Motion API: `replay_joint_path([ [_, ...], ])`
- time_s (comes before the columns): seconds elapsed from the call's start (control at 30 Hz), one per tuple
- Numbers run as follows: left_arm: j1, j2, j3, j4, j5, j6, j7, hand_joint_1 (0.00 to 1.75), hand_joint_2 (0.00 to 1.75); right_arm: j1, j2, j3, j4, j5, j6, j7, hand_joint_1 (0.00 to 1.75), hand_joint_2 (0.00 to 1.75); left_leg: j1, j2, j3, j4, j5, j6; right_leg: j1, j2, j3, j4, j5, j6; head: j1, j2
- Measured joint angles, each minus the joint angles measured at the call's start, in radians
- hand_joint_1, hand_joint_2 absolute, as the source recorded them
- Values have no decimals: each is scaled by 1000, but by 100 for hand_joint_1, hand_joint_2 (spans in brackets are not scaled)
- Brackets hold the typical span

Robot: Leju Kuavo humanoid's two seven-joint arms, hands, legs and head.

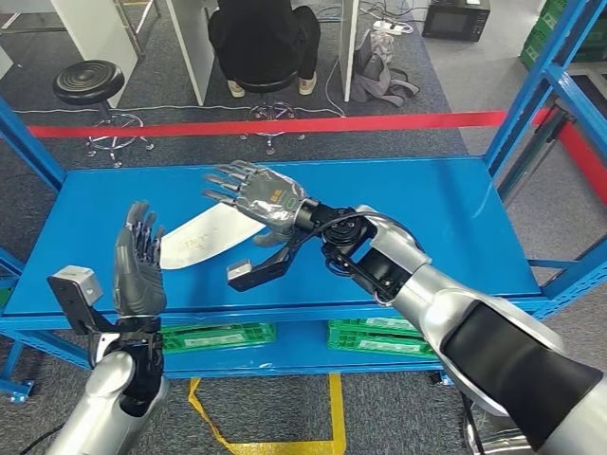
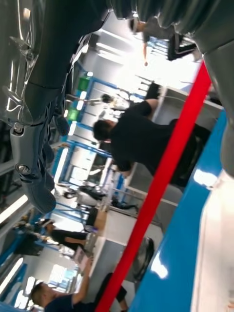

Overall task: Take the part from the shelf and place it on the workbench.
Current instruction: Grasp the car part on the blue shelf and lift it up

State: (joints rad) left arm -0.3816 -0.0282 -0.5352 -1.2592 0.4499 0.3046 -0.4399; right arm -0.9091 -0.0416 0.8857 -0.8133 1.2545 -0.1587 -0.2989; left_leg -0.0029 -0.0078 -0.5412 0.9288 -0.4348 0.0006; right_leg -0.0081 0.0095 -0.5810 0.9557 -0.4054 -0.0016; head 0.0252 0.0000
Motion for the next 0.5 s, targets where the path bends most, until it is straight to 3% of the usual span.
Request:
replay_joint_path([
  [0.5,1,2,0,10,-6,7,-1,0,0,0,11,-1,39,-89,35,0,0,0,0,0,0,0,0,0,0,0,0,0,0,0,0,0],
])
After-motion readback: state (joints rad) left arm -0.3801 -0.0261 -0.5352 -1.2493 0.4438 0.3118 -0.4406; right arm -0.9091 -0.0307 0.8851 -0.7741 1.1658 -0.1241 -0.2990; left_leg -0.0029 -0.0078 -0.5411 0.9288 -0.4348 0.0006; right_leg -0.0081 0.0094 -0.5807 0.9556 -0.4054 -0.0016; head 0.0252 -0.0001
